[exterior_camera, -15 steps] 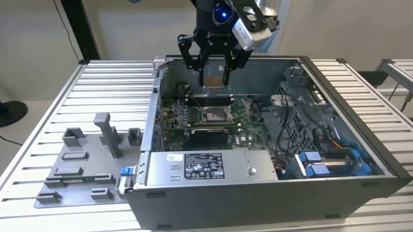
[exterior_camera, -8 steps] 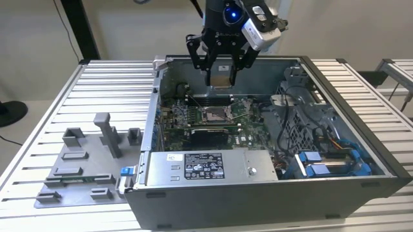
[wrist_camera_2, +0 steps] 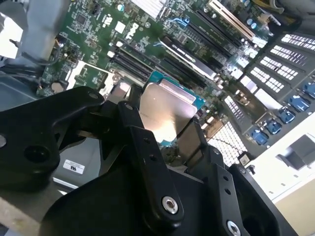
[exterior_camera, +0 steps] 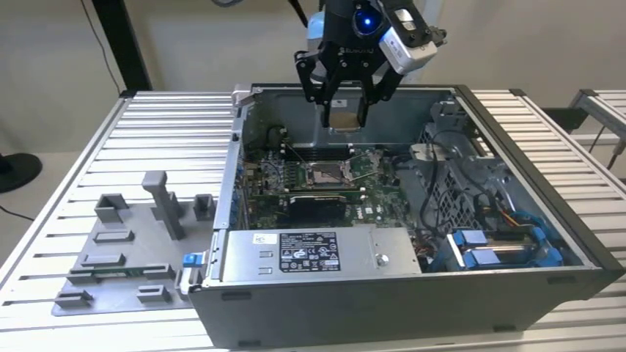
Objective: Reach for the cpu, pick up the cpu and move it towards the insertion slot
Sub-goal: 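Pick up the cpu and move it towards the insertion slot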
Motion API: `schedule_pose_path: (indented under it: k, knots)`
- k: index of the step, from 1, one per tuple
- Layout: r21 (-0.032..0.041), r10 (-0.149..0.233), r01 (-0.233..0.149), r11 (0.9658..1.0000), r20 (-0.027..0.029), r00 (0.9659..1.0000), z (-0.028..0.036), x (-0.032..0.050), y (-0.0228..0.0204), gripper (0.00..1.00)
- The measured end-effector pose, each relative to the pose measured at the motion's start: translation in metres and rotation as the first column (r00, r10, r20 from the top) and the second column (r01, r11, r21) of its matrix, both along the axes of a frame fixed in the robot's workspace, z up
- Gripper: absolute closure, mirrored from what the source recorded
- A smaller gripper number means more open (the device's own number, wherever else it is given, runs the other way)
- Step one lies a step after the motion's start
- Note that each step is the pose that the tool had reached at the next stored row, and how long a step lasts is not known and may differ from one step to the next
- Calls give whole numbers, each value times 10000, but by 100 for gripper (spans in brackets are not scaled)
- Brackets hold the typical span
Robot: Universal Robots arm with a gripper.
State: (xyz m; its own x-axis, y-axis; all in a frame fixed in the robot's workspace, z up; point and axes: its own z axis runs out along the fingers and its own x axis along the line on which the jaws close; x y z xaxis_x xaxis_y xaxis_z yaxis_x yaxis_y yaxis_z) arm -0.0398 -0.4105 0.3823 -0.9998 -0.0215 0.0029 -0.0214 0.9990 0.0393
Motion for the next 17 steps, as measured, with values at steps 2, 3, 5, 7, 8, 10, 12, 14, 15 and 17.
schedule_pose_path:
  k: [2, 3, 5, 7, 8, 10, 12, 14, 15, 17]
  knots:
    - [0, -20, 20, 10000, 0, 10000, -7, 4, 33, 100]
    - [0, -31, 31, 10000, 0, 10000, -9, 5, 51, 100]
    - [0, -52, 52, 10000, 1, 10000, -15, 7, 87, 100]
    - [0, -72, 72, 10000, 0, 10000, -19, 9, 122, 100]
    - [0, -83, 83, 10000, -1, 10000, -21, 9, 139, 100]
    - [0, -105, 105, 9999, 0, 9999, -25, 12, 172, 100]
    - [1, -128, 128, 9999, 0, 9999, -28, 14, 203, 100]
    - [0, -151, 151, 9999, 0, 9999, -31, 16, 234, 100]
    - [0, -163, 163, 9999, 0, 9999, -33, 17, 250, 100]
    - [0, -187, 187, 9998, 0, 9998, -36, 19, 283, 100]
